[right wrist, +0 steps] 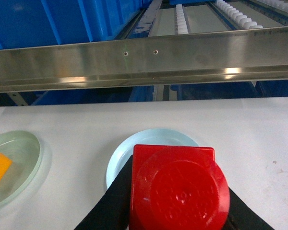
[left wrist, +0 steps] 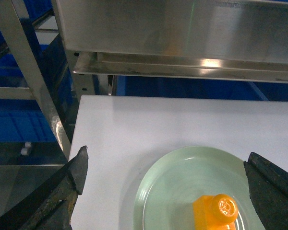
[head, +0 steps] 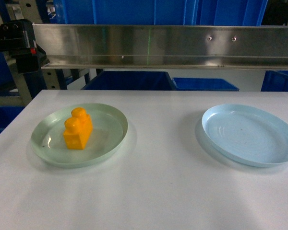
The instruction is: Sort and place red and yellow blocks in left bins
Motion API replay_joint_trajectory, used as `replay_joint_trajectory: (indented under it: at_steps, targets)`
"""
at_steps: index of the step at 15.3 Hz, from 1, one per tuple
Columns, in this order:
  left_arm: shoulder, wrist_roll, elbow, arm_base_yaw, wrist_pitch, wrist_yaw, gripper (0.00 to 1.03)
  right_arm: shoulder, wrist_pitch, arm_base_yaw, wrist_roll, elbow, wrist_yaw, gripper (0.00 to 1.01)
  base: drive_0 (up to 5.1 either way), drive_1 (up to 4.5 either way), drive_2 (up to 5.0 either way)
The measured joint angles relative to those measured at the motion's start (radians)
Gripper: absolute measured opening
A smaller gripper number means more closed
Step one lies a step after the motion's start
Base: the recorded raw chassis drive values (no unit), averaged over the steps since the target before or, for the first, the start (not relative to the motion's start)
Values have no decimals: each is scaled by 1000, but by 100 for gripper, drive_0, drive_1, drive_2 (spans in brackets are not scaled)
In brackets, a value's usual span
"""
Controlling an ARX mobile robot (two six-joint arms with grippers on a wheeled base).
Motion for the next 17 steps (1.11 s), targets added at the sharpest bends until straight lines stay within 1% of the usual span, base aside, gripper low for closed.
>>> replay_joint_trajectory:
  at_steps: [1,2,3,4,5,6,10,14,15,17]
  targets:
    - [0,-2,5,5,-27,-8,98,0,0,0,0,0,0,28,0,0,0]
    - [15,-13,37,-5,-79,-47,98,0,0,0,0,0,0,28,0,0,0]
    - [125,-57,216,-97,-206,-88,98,0,0,0,0,0,-1,28,0,0,0]
    - [218,-89,285,-192,-345,-75,98,0,0,0,0,0,-1,28,0,0,0]
    - [270,-130,286,-175,-470,-59,98,0,0,0,0,0,-1,28,0,0,0]
    - [327,-119,264,-167,-432,-80,98,0,0,0,1,0,-1,28,0,0,0]
    - [348,-94,238,-190,-409,-67,98,0,0,0,1,0,-1,28,0,0,0]
    - [370,-42,223,-194,-320,-100,98,0,0,0,1,0,-1,28,0,0,0]
    - [378,-23,214,-192,-311,-106,93,0,0,0,1,0,-1,28,0,0,0]
    - [379,-9,210,-192,-304,-113,80,0,0,0,1,0,-1,28,0,0,0]
